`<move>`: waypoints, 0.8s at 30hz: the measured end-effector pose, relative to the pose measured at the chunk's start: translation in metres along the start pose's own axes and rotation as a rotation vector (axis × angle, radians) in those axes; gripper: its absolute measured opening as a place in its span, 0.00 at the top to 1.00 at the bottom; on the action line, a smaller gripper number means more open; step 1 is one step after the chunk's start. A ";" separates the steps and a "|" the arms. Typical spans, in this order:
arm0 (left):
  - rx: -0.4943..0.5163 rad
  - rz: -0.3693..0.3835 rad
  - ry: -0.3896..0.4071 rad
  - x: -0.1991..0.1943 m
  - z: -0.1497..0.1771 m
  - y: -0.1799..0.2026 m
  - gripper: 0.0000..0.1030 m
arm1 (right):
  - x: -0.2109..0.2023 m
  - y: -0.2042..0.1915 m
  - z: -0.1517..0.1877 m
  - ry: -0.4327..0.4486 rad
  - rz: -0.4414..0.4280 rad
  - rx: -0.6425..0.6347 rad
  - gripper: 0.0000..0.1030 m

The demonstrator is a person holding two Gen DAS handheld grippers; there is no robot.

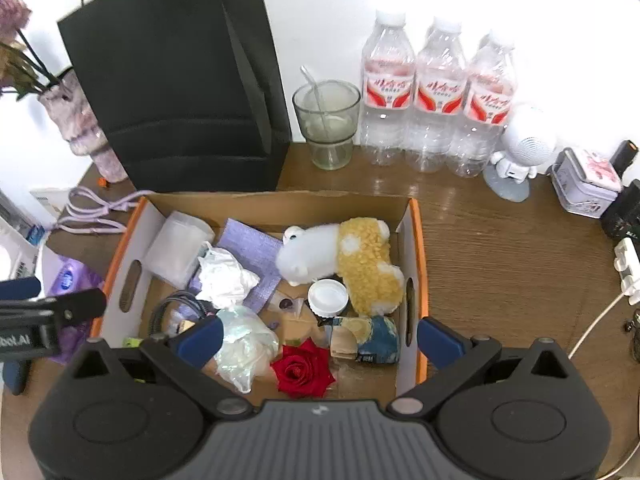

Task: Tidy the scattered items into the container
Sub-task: 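Open both tools to drop the tissue and clear packet into the box, then withdraw both open tools back toward the remaining items on the table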

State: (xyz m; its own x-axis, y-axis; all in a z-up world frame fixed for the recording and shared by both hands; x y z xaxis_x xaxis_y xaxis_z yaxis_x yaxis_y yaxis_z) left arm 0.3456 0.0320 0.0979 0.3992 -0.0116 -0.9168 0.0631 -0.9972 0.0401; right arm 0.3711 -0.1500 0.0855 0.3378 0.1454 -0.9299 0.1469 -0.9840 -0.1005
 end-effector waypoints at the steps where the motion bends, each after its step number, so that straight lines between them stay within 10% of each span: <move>1: 0.012 -0.003 0.008 -0.003 0.004 0.004 0.00 | -0.002 0.000 0.001 0.007 -0.002 0.001 0.00; 8: 0.041 -0.018 0.104 -0.014 0.017 0.017 0.00 | -0.009 -0.002 0.012 0.108 -0.001 -0.002 0.00; 15: 0.053 -0.003 0.571 -0.032 0.025 0.017 0.00 | -0.021 0.003 0.014 0.442 0.013 -0.050 0.00; 24: 0.087 0.028 0.642 -0.003 0.050 0.024 0.00 | -0.009 0.012 0.027 0.623 -0.067 0.007 0.00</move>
State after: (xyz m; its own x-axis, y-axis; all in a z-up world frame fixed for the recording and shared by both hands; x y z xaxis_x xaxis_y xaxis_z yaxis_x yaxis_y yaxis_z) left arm 0.3002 0.0046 0.0815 0.8687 -0.0185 -0.4951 -0.0191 -0.9998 0.0040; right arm 0.3447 -0.1659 0.0834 0.8072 0.2370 -0.5407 0.1810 -0.9711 -0.1554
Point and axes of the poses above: each gripper's, at about its wrist camera, not at the fingertips, and x roughly the way its jaws point, y to its right, z to its underside, the point moved 10 cm from there along x, roughly the way its jaws point, and after that the axes turned 8 degrees about -y, right-handed, at the moved point
